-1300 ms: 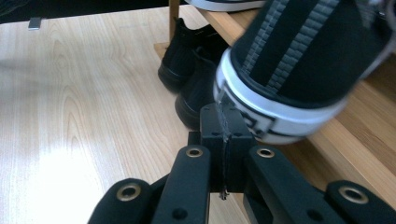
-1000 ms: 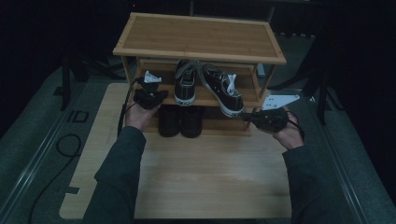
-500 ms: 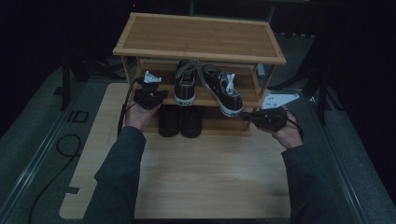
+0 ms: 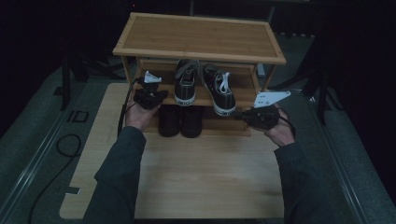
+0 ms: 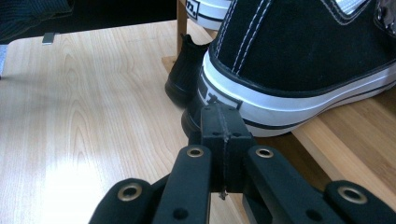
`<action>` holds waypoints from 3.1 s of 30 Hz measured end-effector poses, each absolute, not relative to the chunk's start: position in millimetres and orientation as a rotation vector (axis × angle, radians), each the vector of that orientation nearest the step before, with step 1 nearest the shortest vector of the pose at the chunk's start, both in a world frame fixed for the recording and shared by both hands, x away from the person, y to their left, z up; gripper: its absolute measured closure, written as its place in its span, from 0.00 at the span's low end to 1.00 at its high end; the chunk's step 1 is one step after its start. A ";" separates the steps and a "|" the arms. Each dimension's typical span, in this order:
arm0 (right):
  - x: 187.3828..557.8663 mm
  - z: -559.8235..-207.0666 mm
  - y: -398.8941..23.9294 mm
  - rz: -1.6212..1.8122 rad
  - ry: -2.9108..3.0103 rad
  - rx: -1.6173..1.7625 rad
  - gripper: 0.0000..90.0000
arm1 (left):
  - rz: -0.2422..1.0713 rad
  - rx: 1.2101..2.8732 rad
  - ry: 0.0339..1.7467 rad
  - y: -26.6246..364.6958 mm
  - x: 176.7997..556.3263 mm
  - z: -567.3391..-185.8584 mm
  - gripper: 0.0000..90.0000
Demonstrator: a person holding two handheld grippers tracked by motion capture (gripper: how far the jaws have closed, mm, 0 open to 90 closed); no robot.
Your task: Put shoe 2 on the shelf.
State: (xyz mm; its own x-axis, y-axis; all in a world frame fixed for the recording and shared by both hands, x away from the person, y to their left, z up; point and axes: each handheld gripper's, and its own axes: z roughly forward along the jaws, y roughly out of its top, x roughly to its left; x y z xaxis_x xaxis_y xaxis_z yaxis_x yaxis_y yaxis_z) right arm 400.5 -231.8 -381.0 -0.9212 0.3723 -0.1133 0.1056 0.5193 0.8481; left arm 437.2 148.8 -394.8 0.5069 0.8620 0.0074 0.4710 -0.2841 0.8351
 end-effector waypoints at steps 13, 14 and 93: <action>405.9 -382.0 -226.4 1.386 2.473 0.416 1.00 | 0.604 1.935 1.094 148.2 438.2 -394.3 1.00; 406.1 -381.8 -225.8 1.383 2.475 0.415 1.00 | 0.603 1.938 1.092 148.4 438.3 -394.2 1.00; 422.1 -387.4 -184.0 1.431 2.468 0.404 1.00 | 0.544 1.915 1.070 136.1 441.7 -395.7 1.00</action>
